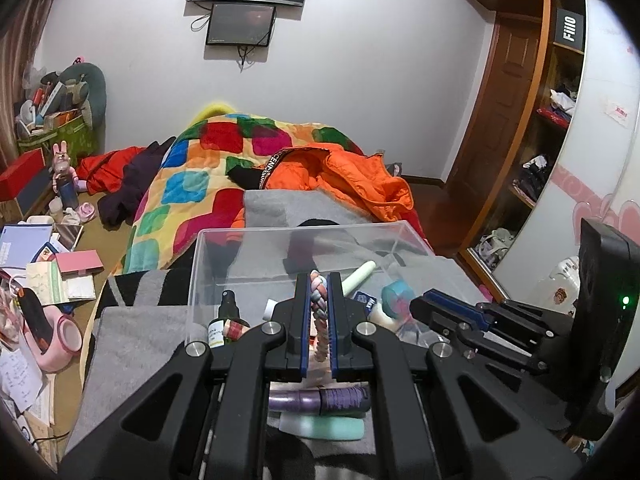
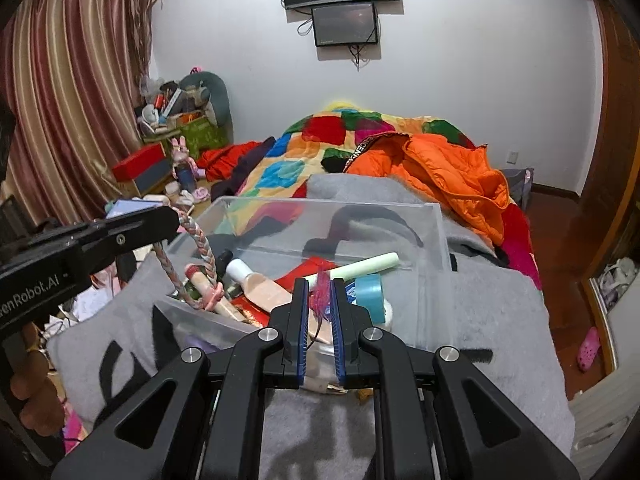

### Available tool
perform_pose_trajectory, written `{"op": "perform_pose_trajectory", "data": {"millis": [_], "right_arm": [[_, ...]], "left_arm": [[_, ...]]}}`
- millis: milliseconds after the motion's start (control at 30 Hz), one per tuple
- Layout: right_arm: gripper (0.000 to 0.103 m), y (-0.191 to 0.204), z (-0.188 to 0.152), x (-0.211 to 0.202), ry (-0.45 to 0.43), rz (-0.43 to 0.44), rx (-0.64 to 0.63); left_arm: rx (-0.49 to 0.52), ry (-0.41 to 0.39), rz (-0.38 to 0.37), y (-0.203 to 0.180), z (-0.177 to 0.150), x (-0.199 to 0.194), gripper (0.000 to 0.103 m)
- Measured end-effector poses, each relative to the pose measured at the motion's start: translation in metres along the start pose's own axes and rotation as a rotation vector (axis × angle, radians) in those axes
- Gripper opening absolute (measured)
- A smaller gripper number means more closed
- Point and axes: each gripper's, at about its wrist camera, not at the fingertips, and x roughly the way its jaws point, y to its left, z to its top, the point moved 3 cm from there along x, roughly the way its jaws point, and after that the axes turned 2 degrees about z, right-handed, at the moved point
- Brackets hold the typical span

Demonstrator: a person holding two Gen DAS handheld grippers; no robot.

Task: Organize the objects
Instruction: 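Drop the braided cord into the box with left tool while right tool drops the pink clip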

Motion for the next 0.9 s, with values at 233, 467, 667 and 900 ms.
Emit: {"op": "perform_pose_trajectory", "data": {"millis": [233,467,667,900], "right_arm": [[0.009,-0.005,-0.003,0.019,0.041,-0.003,0.015],[0.010,-0.009,-0.011,0.020,0.075,0.027,0.041],[0.015,-0.010,-0.013,0.010,0.070,0.040,0.045],[0.042,-0.014,-0.021,-0.014,0.039,0.045,0.056]], "left_arm": [[-0.008,0.035,0.011,0.009,-0.004,0.018,0.006],[-0.032,0.095,0.017,0.021,-0.021,0.033,0.007],[0.000,0.079,0.069,0.021,-0.027,0.023,0.026],[0.039,0.049,0.088,0.017,-0.037,0.001,0.067]]}}
